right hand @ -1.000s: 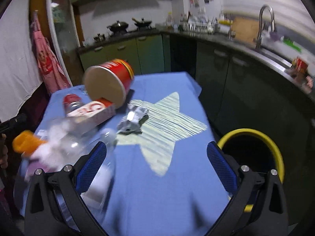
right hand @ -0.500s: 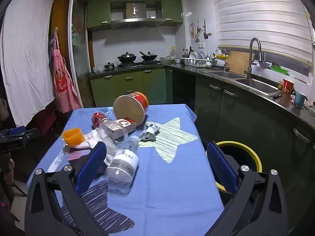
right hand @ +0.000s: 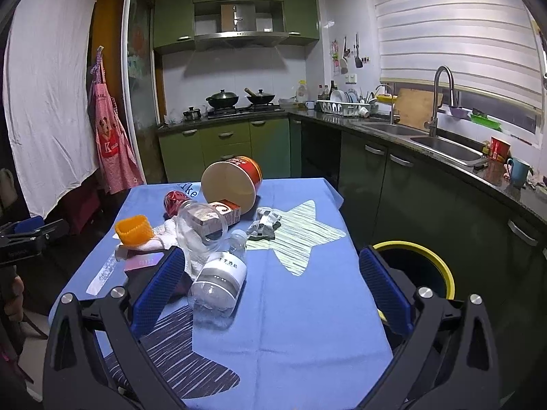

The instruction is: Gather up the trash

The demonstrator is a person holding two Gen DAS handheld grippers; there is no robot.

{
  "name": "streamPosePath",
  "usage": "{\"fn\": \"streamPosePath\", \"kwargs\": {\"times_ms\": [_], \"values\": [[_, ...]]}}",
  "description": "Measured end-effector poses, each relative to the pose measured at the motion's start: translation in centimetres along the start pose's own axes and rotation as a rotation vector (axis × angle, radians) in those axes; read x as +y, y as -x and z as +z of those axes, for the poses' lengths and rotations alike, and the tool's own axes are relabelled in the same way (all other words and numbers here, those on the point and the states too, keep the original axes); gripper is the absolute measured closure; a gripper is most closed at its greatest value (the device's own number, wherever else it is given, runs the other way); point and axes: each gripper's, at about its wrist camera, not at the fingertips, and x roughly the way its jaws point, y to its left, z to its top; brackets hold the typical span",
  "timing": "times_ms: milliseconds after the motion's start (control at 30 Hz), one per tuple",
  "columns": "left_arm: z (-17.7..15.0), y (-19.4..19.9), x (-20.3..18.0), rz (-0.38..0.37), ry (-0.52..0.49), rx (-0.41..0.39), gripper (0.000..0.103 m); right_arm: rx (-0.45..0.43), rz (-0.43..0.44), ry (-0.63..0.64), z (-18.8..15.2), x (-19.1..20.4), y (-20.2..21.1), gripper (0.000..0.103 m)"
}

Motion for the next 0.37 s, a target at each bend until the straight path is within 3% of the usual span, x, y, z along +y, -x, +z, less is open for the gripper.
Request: {"fn": "streamPosePath", "kwargs": {"times_ms": [233, 367], "values": [[-0.04, -0.12, 0.28, -0.034, 0.0, -0.009, 0.004, -0.005, 0.001, -0.001, 0.14, 0.09, 0.07, 0.006], [-0.28, -0.55, 0.09, -0.018, -0.008, -0.004, 0.004, -0.005, -0.001, 0.0, 0.17, 0.08, 0.08, 0.006]]}}
